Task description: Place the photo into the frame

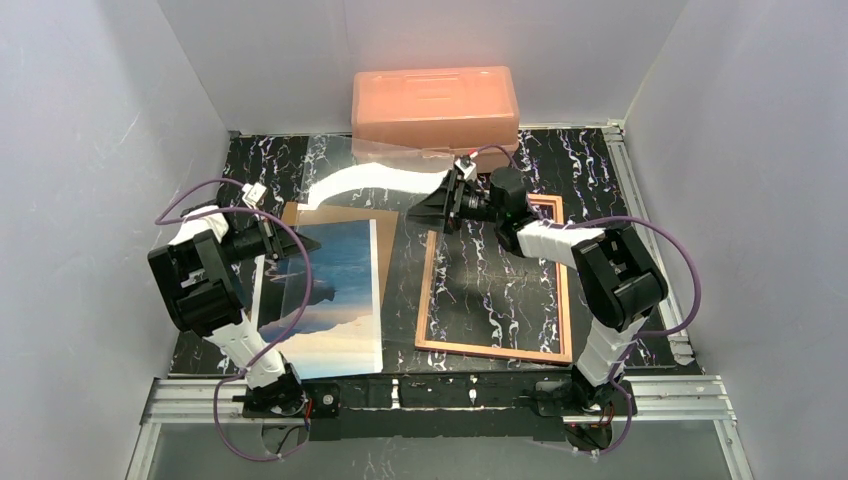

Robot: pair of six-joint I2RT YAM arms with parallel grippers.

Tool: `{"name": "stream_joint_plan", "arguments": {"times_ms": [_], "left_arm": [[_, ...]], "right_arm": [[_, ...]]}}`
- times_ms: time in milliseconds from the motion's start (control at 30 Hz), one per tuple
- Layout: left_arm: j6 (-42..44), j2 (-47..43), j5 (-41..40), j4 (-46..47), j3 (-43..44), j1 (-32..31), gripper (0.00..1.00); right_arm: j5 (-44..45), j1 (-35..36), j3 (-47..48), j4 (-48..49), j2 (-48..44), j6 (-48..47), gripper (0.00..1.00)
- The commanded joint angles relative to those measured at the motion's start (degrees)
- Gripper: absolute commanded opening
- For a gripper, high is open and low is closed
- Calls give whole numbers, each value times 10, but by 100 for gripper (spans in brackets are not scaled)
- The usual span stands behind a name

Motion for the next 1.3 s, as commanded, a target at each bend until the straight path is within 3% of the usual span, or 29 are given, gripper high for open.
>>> {"name": "stream_joint_plan", "arguments": {"times_ms": [0, 233, 567, 900, 1033, 1167, 1267], "left_arm": [[-11, -39, 115, -104, -21, 3, 0], [-18, -43, 134, -103, -43, 9, 0], [-35, -31, 135, -103, -38, 53, 0], [-19, -22, 134, -103, -55, 53, 0], [-31, -29, 134, -103, -42, 54, 0], [-77, -58, 134, -103, 2, 54, 0], [-101, -85, 134, -103, 30, 54, 0]], "right_arm": [[26, 5, -46, 32, -21, -1, 69], [71, 24, -94, 97, -4, 36, 74], [107, 36, -190, 182, 23, 55, 90], [126, 84, -210, 291, 71, 106, 89], [140, 102, -193, 235, 73, 79, 89], [165, 107, -184, 118, 25, -2, 91], [175, 107, -183, 92, -2, -27, 92]]}}
